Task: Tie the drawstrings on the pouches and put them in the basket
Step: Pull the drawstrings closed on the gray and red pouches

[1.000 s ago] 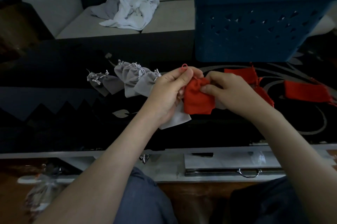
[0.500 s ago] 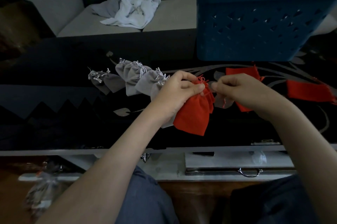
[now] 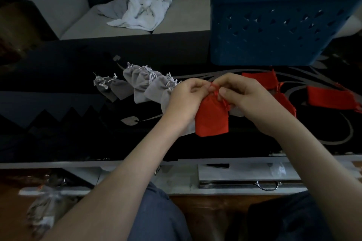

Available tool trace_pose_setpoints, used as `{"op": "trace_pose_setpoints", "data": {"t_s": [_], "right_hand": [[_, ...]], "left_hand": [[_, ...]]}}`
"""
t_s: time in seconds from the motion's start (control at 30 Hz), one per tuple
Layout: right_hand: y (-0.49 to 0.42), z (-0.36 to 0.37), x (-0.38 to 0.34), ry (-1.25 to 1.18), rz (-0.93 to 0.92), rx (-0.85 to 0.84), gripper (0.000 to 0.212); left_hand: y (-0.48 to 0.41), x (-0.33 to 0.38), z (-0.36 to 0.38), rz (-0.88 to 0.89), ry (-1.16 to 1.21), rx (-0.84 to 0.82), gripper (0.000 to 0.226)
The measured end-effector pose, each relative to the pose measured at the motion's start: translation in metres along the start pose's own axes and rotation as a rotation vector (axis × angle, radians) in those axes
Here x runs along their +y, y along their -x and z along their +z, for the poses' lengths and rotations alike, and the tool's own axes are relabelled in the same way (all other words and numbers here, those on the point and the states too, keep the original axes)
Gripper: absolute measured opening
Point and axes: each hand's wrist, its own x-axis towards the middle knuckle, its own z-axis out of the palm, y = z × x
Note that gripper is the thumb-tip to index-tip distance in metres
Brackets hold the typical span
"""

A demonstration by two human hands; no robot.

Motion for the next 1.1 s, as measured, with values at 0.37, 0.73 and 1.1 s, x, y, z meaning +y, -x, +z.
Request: {"op": "trace_pose_setpoints", "data": {"t_s": [0.37,0.73,1.1], "right_hand": [[0.001,0.012,0.002,0.212,-0.113,0.109,0.028],[-0.002,0.005,-0.001,0.284,-0.036,0.099,0.014],[-0.003,0.002,0.0,0.369,-0.131,0.168,0.007]], "left_hand": [[0.006,0.003,-0.002,0.048,-0.231,0.018,0.017],[0.011,0.006,0.005,0.13,-0.367,0.024,0.012],[0.006,0.004,0.007,-0.096,0.069,-0.009,0.026]]}}
